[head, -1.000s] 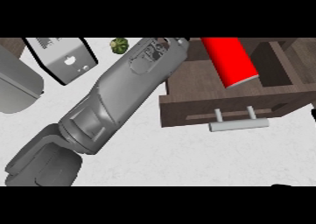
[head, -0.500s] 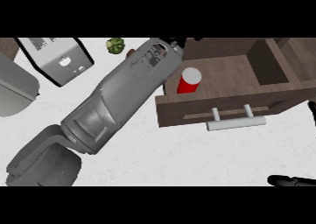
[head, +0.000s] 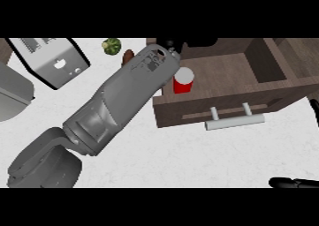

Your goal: Pick up the can, place it into the drawer and close the drawer

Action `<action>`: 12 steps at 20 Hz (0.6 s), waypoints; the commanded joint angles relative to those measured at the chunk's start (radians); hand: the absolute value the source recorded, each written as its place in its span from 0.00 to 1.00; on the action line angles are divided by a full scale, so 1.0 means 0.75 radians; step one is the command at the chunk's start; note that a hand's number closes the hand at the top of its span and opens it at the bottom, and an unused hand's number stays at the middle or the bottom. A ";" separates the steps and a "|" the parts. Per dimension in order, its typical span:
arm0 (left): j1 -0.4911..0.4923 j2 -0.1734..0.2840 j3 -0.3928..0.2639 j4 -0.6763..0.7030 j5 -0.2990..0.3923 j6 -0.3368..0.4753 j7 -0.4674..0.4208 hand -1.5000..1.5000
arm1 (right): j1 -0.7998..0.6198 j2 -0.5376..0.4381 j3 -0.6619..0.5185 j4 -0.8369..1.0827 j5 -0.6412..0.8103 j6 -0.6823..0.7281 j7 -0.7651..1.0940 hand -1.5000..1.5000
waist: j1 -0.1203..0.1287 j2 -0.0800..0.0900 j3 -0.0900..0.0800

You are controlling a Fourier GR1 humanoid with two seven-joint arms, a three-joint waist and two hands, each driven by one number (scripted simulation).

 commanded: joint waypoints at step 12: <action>0.073 0.000 -0.022 -0.035 0.131 0.110 -0.092 0.00 | 0.001 -0.092 -0.036 -0.056 0.129 0.018 -0.088 0.00 | 0.016 -0.006 -0.002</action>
